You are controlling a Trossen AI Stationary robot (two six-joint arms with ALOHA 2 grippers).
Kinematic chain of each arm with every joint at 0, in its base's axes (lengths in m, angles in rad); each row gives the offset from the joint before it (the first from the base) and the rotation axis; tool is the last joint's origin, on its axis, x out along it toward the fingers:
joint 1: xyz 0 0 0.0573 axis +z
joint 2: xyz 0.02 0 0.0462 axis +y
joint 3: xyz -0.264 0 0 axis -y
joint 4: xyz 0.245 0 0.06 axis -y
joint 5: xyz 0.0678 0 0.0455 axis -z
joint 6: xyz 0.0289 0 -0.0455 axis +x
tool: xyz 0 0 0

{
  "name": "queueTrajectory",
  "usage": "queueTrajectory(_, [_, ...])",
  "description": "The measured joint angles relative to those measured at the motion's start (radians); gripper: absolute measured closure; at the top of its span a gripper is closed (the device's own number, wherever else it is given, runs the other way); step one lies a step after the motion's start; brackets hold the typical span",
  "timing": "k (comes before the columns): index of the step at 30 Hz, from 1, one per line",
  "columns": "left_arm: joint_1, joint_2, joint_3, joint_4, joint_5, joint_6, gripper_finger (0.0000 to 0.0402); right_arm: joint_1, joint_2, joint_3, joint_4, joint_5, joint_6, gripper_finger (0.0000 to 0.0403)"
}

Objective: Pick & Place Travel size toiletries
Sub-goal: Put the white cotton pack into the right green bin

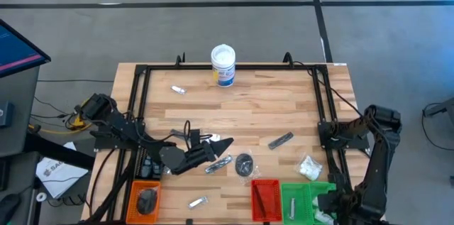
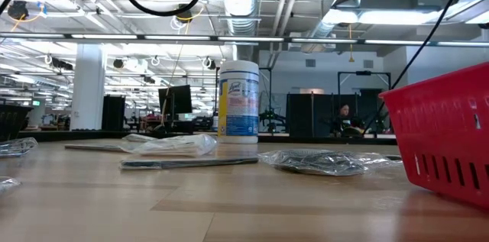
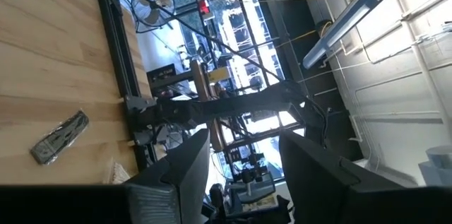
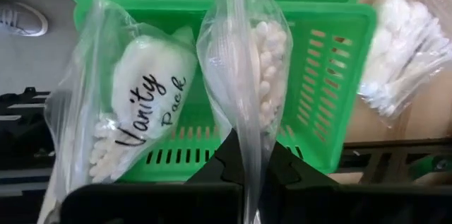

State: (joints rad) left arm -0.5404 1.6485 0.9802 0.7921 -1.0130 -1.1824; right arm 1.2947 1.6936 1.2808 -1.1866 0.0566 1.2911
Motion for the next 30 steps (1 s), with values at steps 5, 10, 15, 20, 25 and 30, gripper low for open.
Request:
queueTrajectory(5, [0.000, 0.000, 0.000, 0.000, 0.000, 0.000, 0.0238, 0.002, 0.021, 0.000, 0.048, -0.003, 0.005, 0.0401])
queueTrajectory(10, [0.000, 0.000, 0.000, 0.000, 0.000, 0.000, 0.0238, 0.009, 0.021, 0.000, 0.053, -0.003, 0.019, 0.0401])
queueTrajectory(15, [0.000, 0.000, 0.000, 0.000, 0.000, 0.000, 0.0238, 0.021, 0.030, 0.001, 0.050, 0.022, 0.020, 0.0401])
queueTrajectory(20, [-0.002, 0.000, 0.000, 0.000, 0.000, 0.000, 0.0238, 0.027, 0.063, 0.001, 0.067, 0.022, 0.020, 0.0401])
queueTrajectory(25, [-0.002, 0.000, 0.000, 0.000, 0.000, 0.000, 0.0238, 0.033, 0.069, 0.001, 0.074, 0.020, 0.045, 0.0400])
queueTrajectory(30, [-0.003, 0.000, 0.000, 0.000, 0.000, 0.000, 0.0238, 0.034, 0.069, 0.001, 0.083, 0.018, 0.044, 0.0383])
